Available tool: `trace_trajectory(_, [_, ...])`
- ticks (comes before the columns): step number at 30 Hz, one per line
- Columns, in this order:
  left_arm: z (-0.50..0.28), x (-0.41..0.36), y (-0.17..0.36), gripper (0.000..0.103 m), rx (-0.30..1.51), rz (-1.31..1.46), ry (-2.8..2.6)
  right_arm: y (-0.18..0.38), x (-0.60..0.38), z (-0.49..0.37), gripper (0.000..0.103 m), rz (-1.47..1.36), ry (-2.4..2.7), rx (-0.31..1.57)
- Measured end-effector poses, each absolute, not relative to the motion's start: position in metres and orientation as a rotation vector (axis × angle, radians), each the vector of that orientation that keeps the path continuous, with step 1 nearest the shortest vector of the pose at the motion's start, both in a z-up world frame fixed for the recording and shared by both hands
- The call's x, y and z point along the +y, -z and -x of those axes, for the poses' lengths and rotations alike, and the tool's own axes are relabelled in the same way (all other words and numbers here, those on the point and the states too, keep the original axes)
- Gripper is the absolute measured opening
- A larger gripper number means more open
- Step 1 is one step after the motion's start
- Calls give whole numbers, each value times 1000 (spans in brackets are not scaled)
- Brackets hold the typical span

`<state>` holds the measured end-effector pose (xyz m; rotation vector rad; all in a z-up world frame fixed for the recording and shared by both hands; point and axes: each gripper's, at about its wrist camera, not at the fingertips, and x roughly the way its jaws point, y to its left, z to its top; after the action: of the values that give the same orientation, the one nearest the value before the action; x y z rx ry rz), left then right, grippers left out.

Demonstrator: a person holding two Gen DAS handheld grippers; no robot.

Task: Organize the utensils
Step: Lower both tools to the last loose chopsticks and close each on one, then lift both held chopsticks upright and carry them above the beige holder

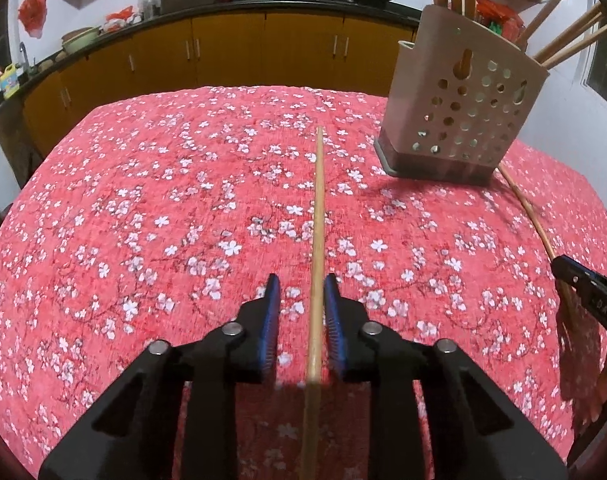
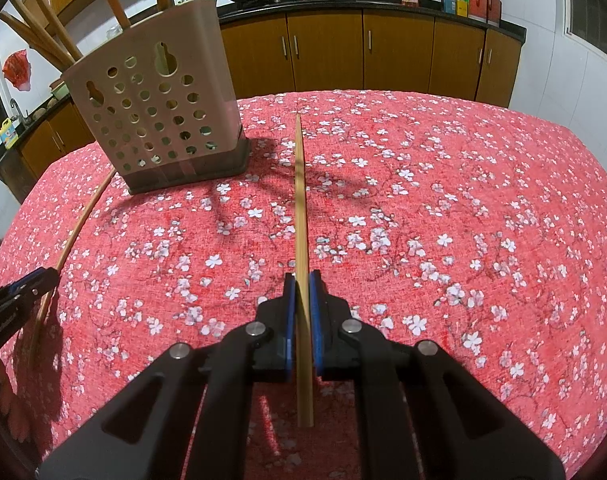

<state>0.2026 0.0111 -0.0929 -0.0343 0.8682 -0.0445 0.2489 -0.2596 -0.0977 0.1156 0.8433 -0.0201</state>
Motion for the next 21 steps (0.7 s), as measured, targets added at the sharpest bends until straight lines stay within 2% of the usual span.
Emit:
trace_trajectory(2, [-200,12,93,12,871,26,48,98,-260,-248,9,-116,23,843])
trace_trajectory(4, [-198,13,93,9,873,14,54,97,-259,-246,9,-117,24,842])
trace_trajectory(11, [-196,17,87,8,884,11,81,91,-259,-229,8,-127,16,815])
trace_trajectory(21, [-179,33,20,8,730,69,102,14,-259,-196,8,-140,12,585])
